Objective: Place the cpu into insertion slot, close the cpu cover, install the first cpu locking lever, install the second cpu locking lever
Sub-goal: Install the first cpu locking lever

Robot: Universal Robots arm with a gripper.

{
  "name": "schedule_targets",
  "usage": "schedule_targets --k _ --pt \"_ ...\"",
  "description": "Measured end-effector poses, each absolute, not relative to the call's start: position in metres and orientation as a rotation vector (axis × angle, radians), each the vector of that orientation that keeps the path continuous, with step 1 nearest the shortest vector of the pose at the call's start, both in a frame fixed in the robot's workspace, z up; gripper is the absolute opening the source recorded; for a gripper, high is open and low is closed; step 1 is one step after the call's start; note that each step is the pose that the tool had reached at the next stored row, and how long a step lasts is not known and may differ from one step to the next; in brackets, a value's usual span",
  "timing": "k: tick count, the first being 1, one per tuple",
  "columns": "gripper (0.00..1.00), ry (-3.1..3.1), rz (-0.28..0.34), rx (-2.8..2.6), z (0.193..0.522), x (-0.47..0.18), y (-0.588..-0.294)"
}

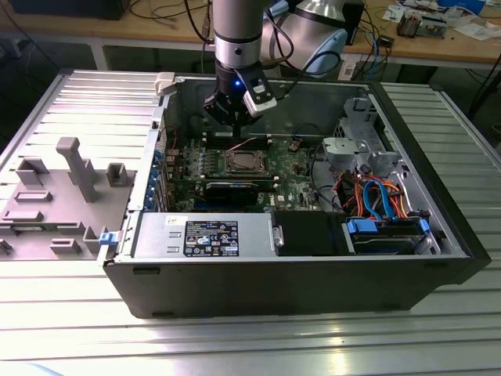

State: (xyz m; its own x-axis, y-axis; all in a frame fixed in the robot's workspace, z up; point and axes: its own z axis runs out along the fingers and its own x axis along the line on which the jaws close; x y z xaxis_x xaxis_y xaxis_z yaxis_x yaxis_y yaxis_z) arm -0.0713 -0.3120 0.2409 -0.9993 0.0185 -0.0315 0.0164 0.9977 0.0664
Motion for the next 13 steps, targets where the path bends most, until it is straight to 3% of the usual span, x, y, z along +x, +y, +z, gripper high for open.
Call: schedule_targets --k 13 --pt "0.11 3.108 0.103 0.027 0.2409 -0.071 -0.312"
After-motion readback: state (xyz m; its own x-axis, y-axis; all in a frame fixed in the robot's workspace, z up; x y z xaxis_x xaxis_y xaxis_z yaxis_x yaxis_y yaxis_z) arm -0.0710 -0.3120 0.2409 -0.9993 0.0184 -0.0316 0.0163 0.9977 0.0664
